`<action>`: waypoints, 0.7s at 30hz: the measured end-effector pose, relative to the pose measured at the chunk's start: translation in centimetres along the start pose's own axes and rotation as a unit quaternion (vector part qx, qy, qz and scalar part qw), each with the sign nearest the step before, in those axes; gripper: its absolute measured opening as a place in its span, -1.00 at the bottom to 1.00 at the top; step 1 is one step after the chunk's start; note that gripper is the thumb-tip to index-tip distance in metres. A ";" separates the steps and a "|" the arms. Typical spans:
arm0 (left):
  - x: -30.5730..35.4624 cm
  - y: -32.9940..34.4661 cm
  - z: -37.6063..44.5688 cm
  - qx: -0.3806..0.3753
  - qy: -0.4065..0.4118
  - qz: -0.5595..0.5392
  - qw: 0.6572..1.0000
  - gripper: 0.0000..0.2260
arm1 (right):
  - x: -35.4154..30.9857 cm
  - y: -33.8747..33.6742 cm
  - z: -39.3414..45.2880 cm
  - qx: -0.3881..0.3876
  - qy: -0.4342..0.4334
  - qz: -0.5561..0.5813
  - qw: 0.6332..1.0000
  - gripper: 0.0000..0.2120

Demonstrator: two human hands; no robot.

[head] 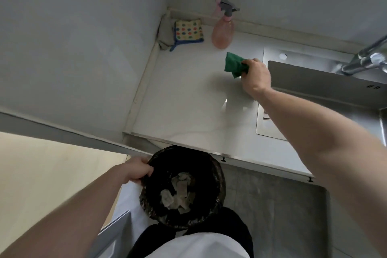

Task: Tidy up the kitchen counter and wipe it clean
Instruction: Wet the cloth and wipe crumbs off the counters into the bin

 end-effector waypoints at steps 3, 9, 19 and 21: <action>-0.4 -0.2 0.3 0.004 -0.016 0.000 1.000 -0.84 | -1.1 1.4 2.5 -0.026 0.002 0.005 1.000 -0.60; -0.6 0.2 0.7 0.010 -0.030 -0.010 0.999 -0.92 | -3.6 5.4 6.3 -0.054 0.011 0.064 0.996 -0.58; -1.5 0.9 1.1 0.013 -0.038 -0.029 0.999 -0.92 | -8.6 13.1 5.3 -0.172 -0.090 -0.027 0.981 -0.52; -1.5 1.0 1.0 0.010 -0.036 -0.032 0.999 -0.92 | -9.9 13.9 2.5 -0.181 -0.130 -0.030 0.974 -0.51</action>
Point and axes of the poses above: each hand's wrist, its own z-axis towards the middle knuckle, its own y-axis out of the palm, x = y × z, the point moved 8 cm from there along z, towards the middle knuckle, and after that the axes turned 2 degrees about -x, right-handed, at the moved point
